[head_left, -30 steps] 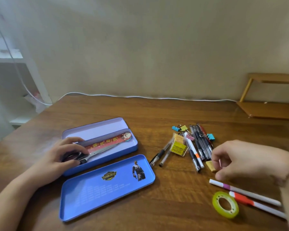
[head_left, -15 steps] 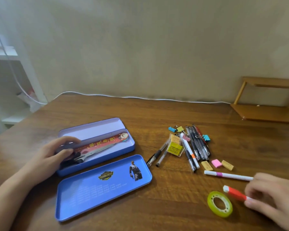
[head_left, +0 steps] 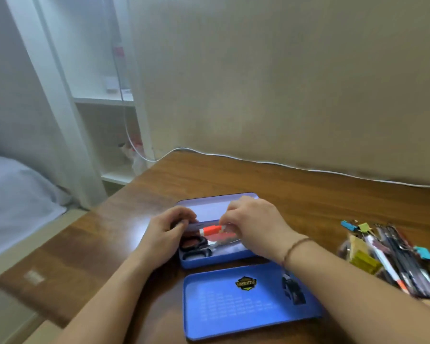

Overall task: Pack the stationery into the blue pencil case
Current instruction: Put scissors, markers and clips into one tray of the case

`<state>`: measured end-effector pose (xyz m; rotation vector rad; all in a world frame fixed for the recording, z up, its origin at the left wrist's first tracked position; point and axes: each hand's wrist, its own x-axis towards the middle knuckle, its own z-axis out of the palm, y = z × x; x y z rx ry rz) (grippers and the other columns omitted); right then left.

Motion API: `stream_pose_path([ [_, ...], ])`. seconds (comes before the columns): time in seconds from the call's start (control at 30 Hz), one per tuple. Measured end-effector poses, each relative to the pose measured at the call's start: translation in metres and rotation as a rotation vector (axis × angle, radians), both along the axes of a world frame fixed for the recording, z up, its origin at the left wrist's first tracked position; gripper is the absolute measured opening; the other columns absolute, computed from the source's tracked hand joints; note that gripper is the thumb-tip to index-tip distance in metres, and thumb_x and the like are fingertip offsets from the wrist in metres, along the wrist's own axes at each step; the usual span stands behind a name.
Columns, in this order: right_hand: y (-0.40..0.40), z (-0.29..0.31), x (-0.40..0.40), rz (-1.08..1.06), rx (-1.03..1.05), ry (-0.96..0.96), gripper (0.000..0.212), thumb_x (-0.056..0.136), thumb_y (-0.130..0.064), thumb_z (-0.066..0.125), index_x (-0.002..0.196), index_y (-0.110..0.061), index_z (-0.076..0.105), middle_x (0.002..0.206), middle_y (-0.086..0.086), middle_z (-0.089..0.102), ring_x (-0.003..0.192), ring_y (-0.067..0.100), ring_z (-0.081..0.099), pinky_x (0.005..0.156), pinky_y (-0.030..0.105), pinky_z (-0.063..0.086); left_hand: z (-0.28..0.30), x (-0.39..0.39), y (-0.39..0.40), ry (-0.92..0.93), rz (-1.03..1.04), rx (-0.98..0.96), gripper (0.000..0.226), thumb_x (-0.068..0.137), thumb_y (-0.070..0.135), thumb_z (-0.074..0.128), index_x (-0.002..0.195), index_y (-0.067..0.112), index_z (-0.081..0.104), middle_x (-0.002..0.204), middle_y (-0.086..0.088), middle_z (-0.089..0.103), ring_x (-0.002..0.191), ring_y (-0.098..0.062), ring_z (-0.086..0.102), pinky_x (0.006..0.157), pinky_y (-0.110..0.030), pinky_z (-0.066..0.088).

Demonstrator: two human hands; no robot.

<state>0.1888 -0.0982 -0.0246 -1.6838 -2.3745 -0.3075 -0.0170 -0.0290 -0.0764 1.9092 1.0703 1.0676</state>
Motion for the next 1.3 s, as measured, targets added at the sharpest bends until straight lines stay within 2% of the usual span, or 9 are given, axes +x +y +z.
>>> stream_pose_path([
  [0.2, 0.03, -0.019, -0.024, 0.042, 0.004, -0.052, 0.023, 0.092, -0.026, 0.054, 0.109, -0.032, 0.069, 0.101, -0.004, 0.066, 0.094, 0.027, 0.061, 0.072, 0.034, 0.043, 0.0, -0.004, 0.002, 0.057, -0.021, 0.028, 0.026, 0.086, -0.004, 0.065, 0.081, 0.02, 0.072, 0.081, 0.005, 0.074, 0.075, -0.006, 0.069, 0.069, -0.013, 0.052],
  [0.37, 0.031, -0.019, -0.028, 0.074, 0.041, -0.061, 0.02, 0.093, -0.03, 0.054, 0.11, -0.029, 0.066, 0.103, -0.003, 0.061, 0.093, 0.025, 0.058, 0.073, 0.037, 0.047, -0.004, -0.004, 0.003, 0.019, -0.029, -0.075, 0.035, 0.085, -0.01, 0.062, 0.071, 0.02, 0.073, 0.078, -0.004, 0.075, 0.068, -0.008, 0.073, 0.063, -0.016, 0.055],
  [0.5, 0.03, -0.018, -0.017, -0.02, 0.031, -0.021, 0.016, 0.09, -0.03, 0.055, 0.095, -0.026, 0.07, 0.094, -0.002, 0.065, 0.091, 0.026, 0.058, 0.068, 0.031, 0.039, -0.003, -0.003, 0.002, 0.063, -0.01, -0.032, 0.044, 0.079, -0.017, 0.056, 0.065, 0.023, 0.07, 0.087, -0.007, 0.073, 0.068, 0.0, 0.071, 0.062, -0.007, 0.05],
  [0.6, 0.029, -0.015, -0.016, -0.051, -0.052, 0.063, 0.018, 0.091, -0.034, 0.056, 0.097, -0.029, 0.072, 0.099, -0.004, 0.068, 0.097, 0.023, 0.06, 0.071, 0.03, 0.042, 0.001, -0.003, -0.001, 0.08, -0.02, -0.007, 0.041, 0.08, -0.018, 0.055, 0.068, 0.018, 0.07, 0.092, -0.009, 0.072, 0.072, 0.002, 0.07, 0.064, -0.006, 0.049],
  [0.77, -0.011, 0.001, 0.0, -0.049, 0.008, 0.195, 0.019, 0.091, -0.038, 0.058, 0.103, -0.03, 0.07, 0.095, -0.008, 0.07, 0.094, 0.017, 0.06, 0.082, 0.034, 0.049, 0.009, -0.009, -0.014, 0.225, 0.011, 0.367, 0.023, 0.078, -0.012, 0.069, 0.078, 0.01, 0.073, 0.094, -0.001, 0.071, 0.089, -0.002, 0.06, 0.076, -0.003, 0.037],
  [0.9, -0.097, 0.017, 0.057, -0.115, 0.033, 0.25, 0.015, 0.088, -0.039, 0.063, 0.096, -0.03, 0.07, 0.082, -0.013, 0.067, 0.077, 0.008, 0.057, 0.068, 0.029, 0.047, 0.022, -0.006, -0.032, 0.286, 0.022, 0.67, 0.014, 0.083, 0.017, 0.062, 0.08, 0.011, 0.074, 0.094, -0.002, 0.07, 0.091, -0.027, 0.061, 0.089, -0.03, 0.044],
  [1.07, -0.228, 0.016, 0.147, -0.447, -0.067, 0.323, 0.008, 0.08, -0.043, 0.07, 0.088, -0.042, 0.068, 0.082, -0.027, 0.062, 0.075, -0.003, 0.057, 0.065, 0.023, 0.047, 0.048, 0.051, -0.074, 0.349, -0.217, 0.817, 0.018, 0.085, 0.02, 0.06, 0.085, 0.011, 0.076, 0.095, -0.001, 0.071, 0.087, -0.031, 0.061, 0.08, -0.04, 0.049],
  [1.2, -0.303, -0.002, 0.196, -0.608, -0.27, 0.255, 0.02, 0.072, -0.065, 0.066, 0.089, -0.06, 0.057, 0.1, -0.037, 0.054, 0.096, -0.011, 0.052, 0.079, 0.019, 0.049, 0.054, 0.107, -0.126, 0.491, -0.526, 0.77, 0.017, 0.087, 0.029, 0.063, 0.1, 0.024, 0.073, 0.1, 0.007, 0.07, 0.092, -0.019, 0.062, 0.077, -0.038, 0.054],
  [1.3, -0.322, -0.014, 0.203, -0.667, -0.281, 0.314, 0.015, 0.074, -0.055, 0.073, 0.08, -0.056, 0.059, 0.097, -0.032, 0.058, 0.095, -0.01, 0.053, 0.081, 0.02, 0.049, 0.047, 0.153, -0.161, 0.509, -0.704, 0.755, 0.024, 0.089, 0.036, 0.061, 0.111, 0.029, 0.068, 0.107, 0.01, 0.067, 0.098, -0.014, 0.059, 0.078, -0.037, 0.053],
])
